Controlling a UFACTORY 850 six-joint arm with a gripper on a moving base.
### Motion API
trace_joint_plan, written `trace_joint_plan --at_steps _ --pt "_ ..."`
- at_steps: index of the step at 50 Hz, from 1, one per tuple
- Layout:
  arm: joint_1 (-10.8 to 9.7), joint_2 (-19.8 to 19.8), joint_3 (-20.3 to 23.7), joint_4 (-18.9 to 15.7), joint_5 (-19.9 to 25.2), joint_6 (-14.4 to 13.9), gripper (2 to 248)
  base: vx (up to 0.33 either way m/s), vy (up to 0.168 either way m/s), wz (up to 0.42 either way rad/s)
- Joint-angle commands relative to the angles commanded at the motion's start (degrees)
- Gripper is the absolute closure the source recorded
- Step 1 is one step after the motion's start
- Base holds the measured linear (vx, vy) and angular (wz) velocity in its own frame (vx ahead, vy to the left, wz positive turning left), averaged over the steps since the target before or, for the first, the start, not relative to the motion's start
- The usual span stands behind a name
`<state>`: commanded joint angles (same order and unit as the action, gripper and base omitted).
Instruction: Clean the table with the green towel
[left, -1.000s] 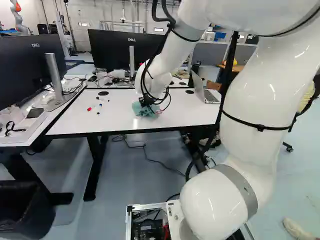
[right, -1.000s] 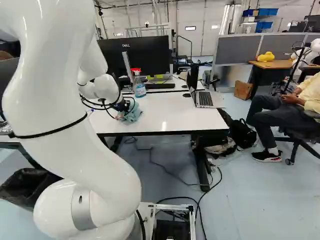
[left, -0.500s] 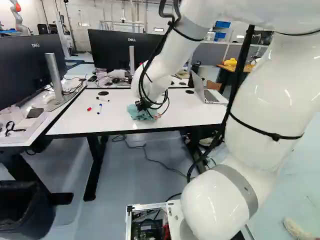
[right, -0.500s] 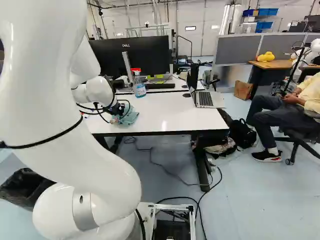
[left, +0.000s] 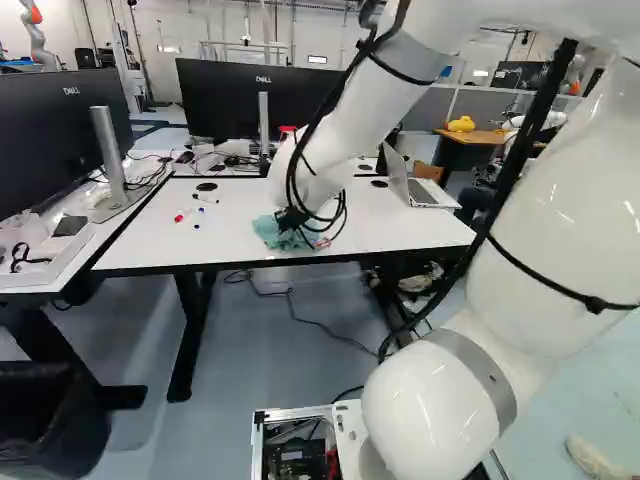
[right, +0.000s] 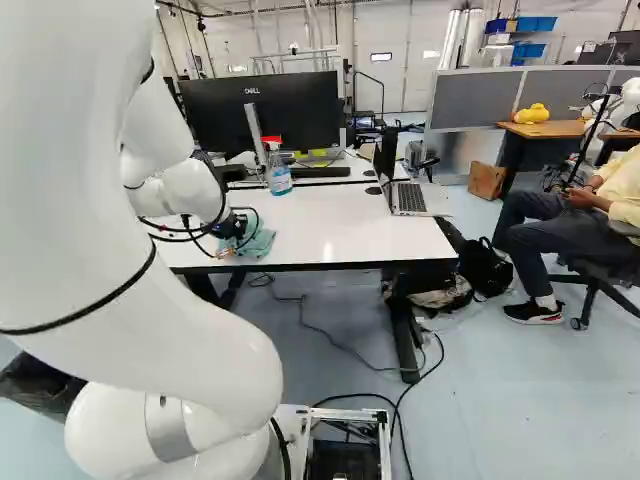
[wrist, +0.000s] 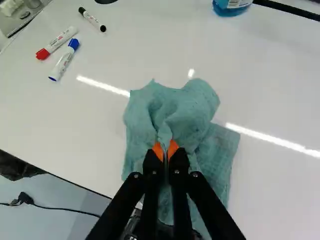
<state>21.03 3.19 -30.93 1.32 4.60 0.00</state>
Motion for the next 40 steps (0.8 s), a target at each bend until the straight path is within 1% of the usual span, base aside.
trace_joint_plan --at_steps 11,21,33,40 --pt "-1.9 2.46 2.39 0.0 0.0 0.0 220 0.0 0.0 0.0" --pt "-4.16 3.29 3.19 0.0 0.0 0.0 220 0.0 0.0 0.0" --pt "-6.82 1.95 1.92 0.0 0.0 0.0 220 0.0 0.0 0.0" --pt "-7.51 0.33 0.35 0.0 0.0 0.0 220 0.0 0.0 0.0"
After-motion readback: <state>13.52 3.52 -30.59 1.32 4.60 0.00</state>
